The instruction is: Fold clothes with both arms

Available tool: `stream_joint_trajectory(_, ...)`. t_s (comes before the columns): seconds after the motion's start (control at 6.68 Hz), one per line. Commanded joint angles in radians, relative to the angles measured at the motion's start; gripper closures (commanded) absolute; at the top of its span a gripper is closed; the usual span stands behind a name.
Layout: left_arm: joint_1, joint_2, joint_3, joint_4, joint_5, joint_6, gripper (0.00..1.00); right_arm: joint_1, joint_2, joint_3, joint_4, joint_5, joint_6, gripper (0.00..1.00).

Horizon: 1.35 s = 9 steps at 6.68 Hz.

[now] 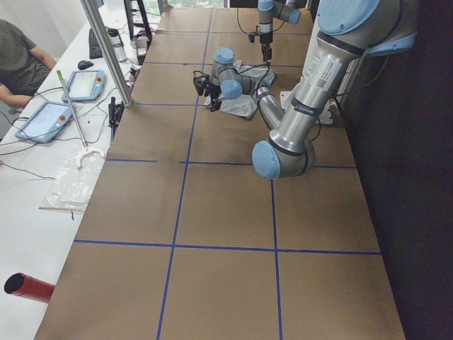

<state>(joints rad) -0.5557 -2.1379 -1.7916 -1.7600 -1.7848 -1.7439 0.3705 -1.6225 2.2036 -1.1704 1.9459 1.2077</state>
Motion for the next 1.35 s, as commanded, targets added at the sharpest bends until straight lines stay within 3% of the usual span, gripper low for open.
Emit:
stream_joint_trajectory(0.0,0.232,0.010,-0.029,0.079,0.107,-0.196,0.04,0.097,0.076,-0.005,-0.006,0.005,0.000,0.00)
stream_joint_trajectory(0.45,0.277,0.006,0.034,0.086,0.145,-0.252,0.10,0.104,0.115,-0.035,-0.009,-0.001,0.001,0.00)
stream_joint_trajectory(0.6,0.277,0.003,0.035,0.085,0.145,-0.262,0.22,0.104,0.115,-0.035,-0.009,-0.001,0.001,0.00)
stream_joint_trajectory(0.75,0.277,0.003,0.035,0.085,0.146,-0.285,0.56,0.105,0.113,-0.036,-0.009,-0.001,0.001,0.00)
stream_joint_trajectory(0.9,0.277,0.001,0.031,0.085,0.154,-0.286,1.00,0.105,0.113,-0.039,-0.011,-0.001,0.001,0.00)
stream_joint_trajectory(1.2,0.264,0.003,0.003,0.088,0.154,-0.272,1.00,0.110,0.113,-0.038,-0.012,0.001,0.025,0.00)
